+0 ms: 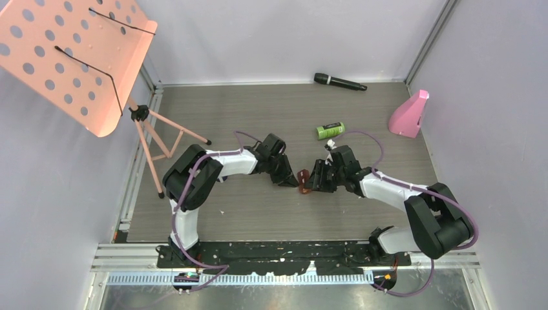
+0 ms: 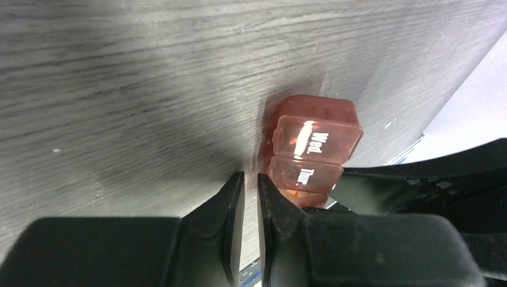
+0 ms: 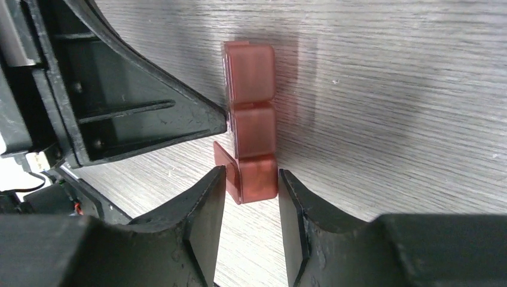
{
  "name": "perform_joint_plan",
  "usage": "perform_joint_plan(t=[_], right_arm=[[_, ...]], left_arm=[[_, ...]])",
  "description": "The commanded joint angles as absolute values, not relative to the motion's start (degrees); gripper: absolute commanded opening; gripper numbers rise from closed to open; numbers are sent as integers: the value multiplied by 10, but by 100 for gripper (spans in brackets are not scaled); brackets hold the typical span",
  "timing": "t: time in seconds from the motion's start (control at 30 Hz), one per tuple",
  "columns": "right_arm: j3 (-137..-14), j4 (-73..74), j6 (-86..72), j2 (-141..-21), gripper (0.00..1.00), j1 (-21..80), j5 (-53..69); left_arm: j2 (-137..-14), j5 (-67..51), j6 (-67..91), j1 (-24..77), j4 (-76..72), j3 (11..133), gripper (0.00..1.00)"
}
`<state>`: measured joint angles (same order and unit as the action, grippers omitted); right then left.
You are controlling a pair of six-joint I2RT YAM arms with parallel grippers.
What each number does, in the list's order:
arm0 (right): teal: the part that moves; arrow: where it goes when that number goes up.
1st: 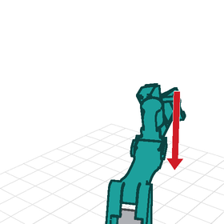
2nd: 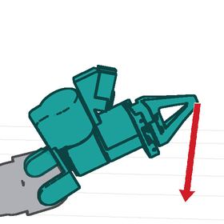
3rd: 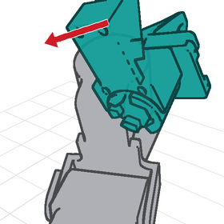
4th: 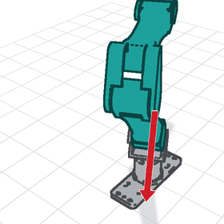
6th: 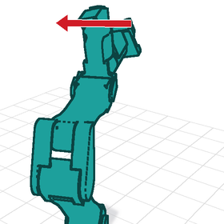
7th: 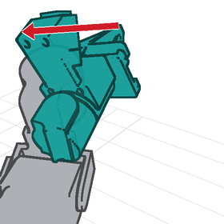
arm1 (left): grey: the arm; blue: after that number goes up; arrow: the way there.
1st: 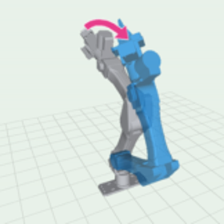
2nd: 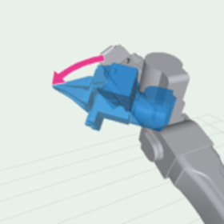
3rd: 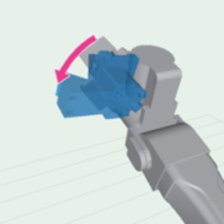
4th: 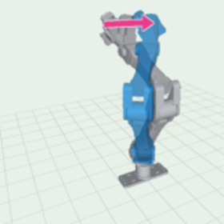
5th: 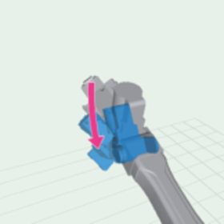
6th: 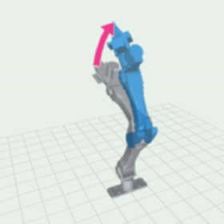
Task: Sort the pills into containers
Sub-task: Close the pill container at the center of the board.
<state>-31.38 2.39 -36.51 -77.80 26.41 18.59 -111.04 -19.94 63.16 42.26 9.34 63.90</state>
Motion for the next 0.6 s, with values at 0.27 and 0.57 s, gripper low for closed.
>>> perform_joint_plan(t=[0.27,0.57], right_arm=[[-342,66,-345,-796,39,272,127],[-310,7,-362,-825,33,265,174]], left_arm=[[-1131,-140,600,422,176,619,17],[-1065,-88,565,421,181,615,30]])
